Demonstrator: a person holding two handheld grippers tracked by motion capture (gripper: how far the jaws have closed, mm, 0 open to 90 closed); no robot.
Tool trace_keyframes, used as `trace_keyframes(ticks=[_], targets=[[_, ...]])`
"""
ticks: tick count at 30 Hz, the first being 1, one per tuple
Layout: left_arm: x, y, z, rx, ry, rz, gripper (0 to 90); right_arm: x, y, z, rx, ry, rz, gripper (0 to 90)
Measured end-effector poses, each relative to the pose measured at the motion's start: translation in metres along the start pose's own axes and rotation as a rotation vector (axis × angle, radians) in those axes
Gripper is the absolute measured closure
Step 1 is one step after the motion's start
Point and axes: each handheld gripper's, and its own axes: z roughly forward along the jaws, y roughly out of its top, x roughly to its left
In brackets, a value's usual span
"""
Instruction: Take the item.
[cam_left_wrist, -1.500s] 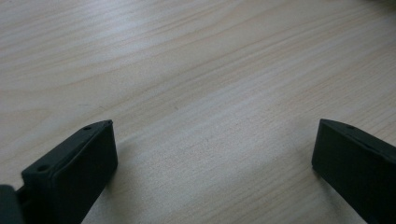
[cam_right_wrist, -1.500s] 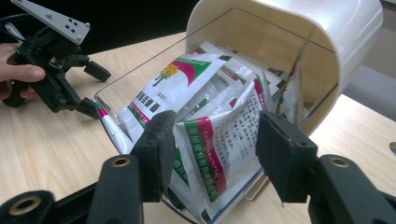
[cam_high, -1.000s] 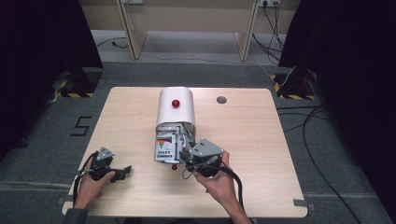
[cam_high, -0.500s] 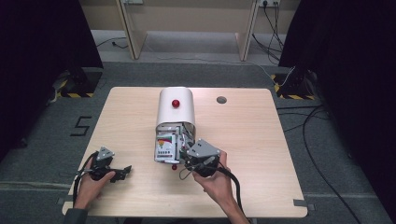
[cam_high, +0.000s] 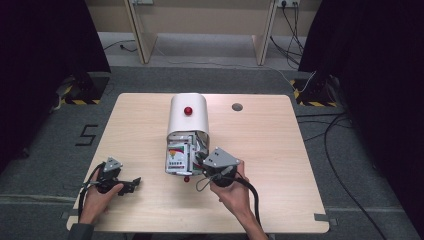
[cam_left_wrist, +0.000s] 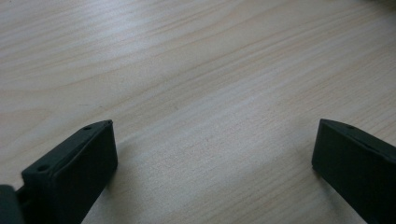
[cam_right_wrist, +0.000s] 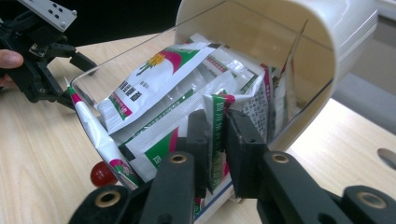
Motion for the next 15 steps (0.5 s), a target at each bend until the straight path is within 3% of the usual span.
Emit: trace_keyframes(ticks=[9,15], targets=[[0.000,0.000,0.000,0.000,0.000,0.000,0.0,0.001,0.009,-0.018,-0.087,0.014,-0.017,85.8],[0.000,0.000,0.000,0.000,0.000,0.000,0.0,0.000,0.010,-0.025,-0.114,0.017,-0.016,86.3]])
